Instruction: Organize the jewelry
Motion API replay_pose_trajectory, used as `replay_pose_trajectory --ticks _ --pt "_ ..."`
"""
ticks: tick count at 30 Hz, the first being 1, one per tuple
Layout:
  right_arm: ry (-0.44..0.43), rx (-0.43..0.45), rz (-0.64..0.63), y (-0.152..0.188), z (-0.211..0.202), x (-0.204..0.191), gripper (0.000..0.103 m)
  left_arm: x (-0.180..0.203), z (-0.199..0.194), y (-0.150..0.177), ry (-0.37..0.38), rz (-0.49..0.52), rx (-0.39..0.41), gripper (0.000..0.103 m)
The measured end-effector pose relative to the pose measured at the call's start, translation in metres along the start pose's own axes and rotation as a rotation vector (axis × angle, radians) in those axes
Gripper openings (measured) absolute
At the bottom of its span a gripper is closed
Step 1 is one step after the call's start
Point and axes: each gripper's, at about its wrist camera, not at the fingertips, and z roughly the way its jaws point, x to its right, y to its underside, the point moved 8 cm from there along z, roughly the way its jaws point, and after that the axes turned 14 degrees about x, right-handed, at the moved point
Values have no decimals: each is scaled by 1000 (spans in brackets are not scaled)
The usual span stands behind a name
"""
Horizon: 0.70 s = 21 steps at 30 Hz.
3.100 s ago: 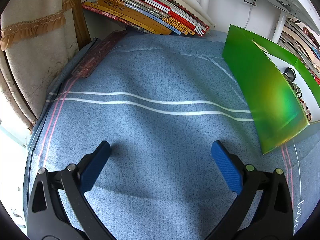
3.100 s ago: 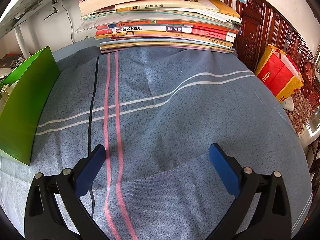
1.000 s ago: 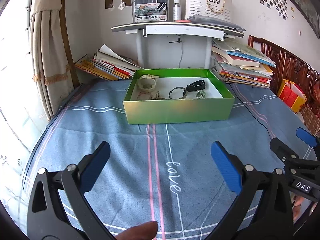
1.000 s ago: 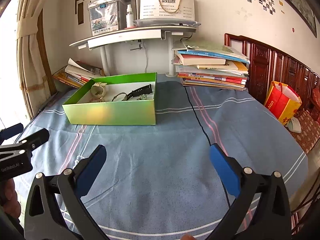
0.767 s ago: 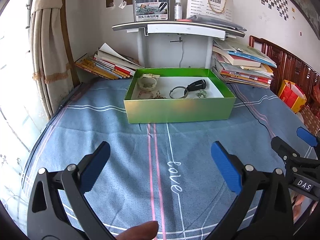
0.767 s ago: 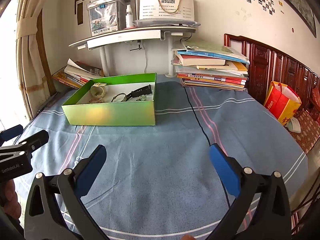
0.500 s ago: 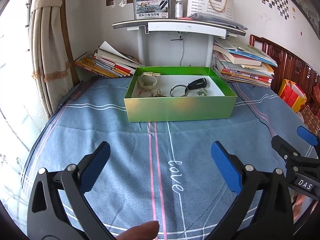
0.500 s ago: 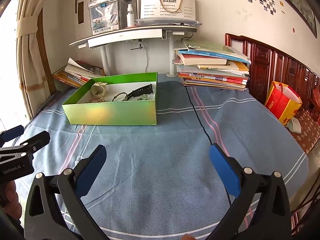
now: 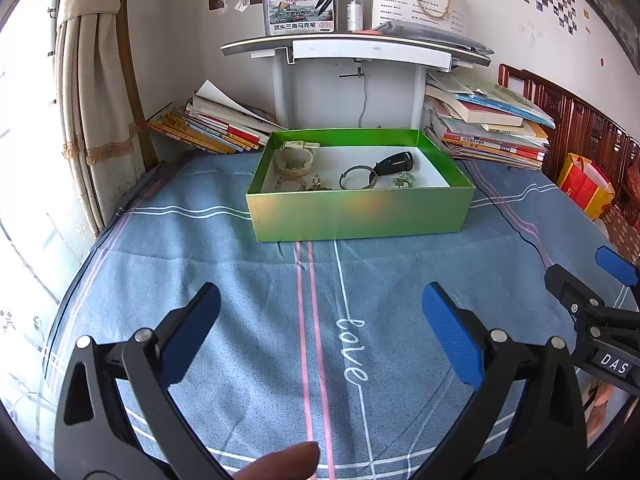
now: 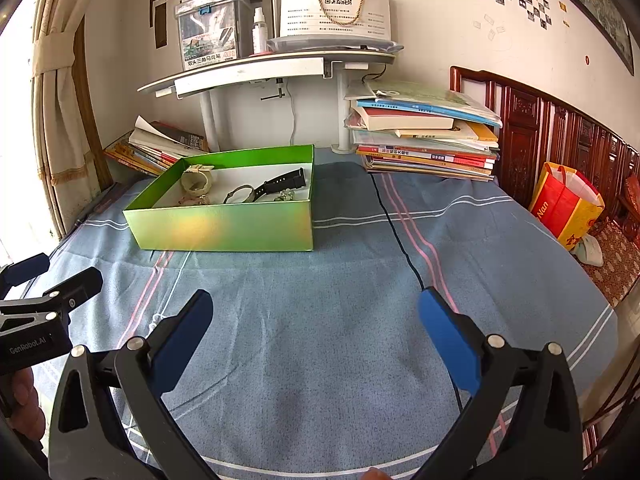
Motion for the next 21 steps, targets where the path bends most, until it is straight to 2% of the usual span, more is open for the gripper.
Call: replay_pose_trajectory --ticks 21 --pt "-3 2 5 -1 1 1 101 2 1 1 7 -2 -5 99"
